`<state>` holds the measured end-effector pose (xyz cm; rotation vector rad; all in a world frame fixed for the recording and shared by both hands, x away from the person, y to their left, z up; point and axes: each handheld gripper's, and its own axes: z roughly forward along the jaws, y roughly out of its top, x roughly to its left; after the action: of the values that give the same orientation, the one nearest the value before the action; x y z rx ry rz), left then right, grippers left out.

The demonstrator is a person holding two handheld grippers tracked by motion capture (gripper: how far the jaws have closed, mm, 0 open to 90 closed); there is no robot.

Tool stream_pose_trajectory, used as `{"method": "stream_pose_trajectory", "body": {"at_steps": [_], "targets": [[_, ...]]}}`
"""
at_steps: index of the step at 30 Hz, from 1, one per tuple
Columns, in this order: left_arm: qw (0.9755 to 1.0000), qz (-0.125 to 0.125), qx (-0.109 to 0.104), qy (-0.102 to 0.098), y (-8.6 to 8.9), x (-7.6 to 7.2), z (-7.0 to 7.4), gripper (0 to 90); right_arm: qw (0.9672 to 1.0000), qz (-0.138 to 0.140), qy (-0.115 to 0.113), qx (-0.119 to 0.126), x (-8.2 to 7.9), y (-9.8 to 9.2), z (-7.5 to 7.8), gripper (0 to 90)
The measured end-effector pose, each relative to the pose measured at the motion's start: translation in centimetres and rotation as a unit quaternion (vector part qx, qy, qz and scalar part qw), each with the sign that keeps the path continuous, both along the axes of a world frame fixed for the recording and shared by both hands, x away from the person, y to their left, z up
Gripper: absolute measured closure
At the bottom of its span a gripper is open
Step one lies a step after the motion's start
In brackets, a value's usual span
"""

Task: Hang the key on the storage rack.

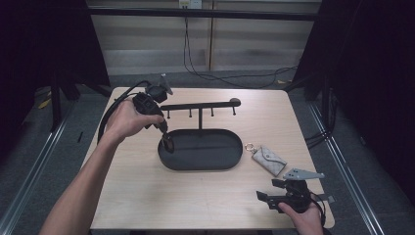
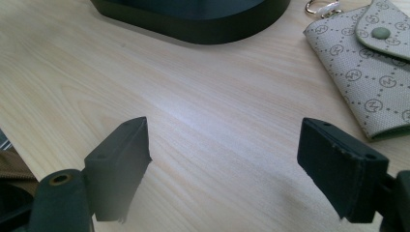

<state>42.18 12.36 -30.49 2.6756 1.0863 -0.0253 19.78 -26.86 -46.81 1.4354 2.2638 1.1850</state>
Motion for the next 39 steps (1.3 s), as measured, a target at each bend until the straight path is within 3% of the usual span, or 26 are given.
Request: {"method": "stream_pose_trajectory", "body": {"at_steps": [9,16,24,30,39], "targets": [[1.0000,0.007,-0.004,0.004,-0.6,0.9,0.2,70.6,1.0000,0.004,0.000,0.000,0.0,0.1,0.0,19.0],[0.9999,0.005,0.005,0.011,-1.2,1.7,0.1,70.6,1.0000,0.006,-0.002,0.000,-0.1,0.0,0.0,19.0],[0.9996,0.017,0.014,0.019,-1.6,2.6,-0.4,70.5,1.0000,0.010,-0.002,-0.001,0.0,0.1,0.0,19.0],[0.9990,0.030,0.008,0.031,-1.8,3.3,-0.5,70.5,0.9999,0.012,0.002,-0.001,-0.1,0.1,0.0,18.9],[0.9981,0.050,0.012,0.033,-2.1,3.7,-0.7,68.2,0.9999,0.014,0.003,-0.001,-0.1,0.1,0.0,18.9]]}}
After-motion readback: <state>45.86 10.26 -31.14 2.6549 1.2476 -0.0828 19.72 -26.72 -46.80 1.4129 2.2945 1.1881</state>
